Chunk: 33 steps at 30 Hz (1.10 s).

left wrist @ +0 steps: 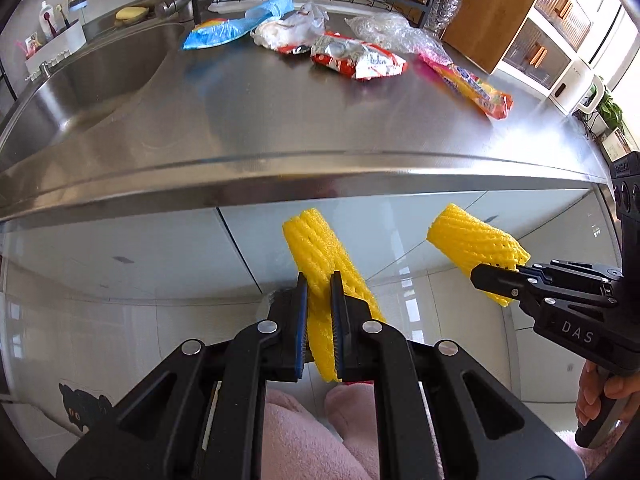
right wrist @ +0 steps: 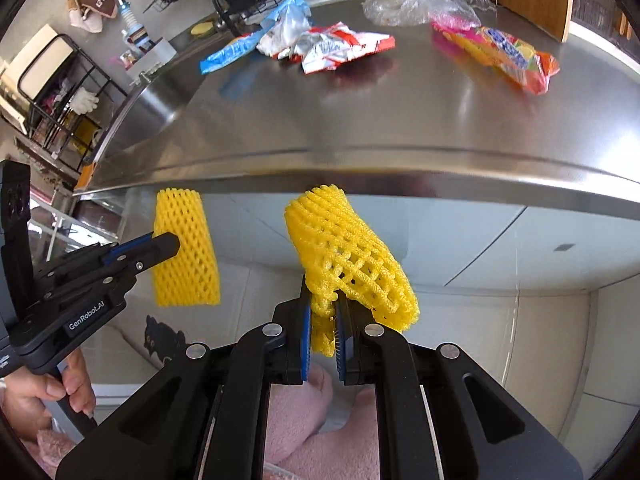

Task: Collect trash

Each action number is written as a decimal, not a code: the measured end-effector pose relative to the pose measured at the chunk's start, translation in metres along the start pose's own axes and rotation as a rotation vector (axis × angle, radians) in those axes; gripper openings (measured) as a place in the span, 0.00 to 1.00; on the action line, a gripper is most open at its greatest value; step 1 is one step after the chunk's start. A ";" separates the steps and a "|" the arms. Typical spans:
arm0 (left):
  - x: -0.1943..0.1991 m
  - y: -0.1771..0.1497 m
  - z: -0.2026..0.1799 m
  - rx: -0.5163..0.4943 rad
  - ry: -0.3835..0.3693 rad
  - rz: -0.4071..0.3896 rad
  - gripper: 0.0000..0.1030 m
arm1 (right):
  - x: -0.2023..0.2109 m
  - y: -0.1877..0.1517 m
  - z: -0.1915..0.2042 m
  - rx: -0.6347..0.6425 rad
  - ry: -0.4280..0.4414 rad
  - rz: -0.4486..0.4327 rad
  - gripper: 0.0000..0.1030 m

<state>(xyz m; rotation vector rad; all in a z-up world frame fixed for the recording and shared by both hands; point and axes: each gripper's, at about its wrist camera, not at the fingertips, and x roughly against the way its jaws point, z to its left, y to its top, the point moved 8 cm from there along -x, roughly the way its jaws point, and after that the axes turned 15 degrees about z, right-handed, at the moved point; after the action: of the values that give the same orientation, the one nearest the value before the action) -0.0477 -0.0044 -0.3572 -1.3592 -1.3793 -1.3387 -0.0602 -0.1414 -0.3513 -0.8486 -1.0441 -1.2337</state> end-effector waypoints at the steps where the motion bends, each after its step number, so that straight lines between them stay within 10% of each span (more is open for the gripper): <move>1: -0.006 -0.002 0.002 0.007 -0.001 0.008 0.09 | -0.007 -0.003 0.000 0.002 -0.010 0.013 0.10; 33: -0.250 -0.047 0.028 -0.051 -0.070 0.244 0.09 | -0.234 -0.019 -0.066 -0.267 0.004 0.245 0.10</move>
<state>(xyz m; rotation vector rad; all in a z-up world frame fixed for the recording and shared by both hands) -0.0555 -0.0150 -0.6130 -1.5664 -1.1870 -1.1799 -0.0724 -0.1312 -0.5949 -1.1434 -0.7550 -1.1781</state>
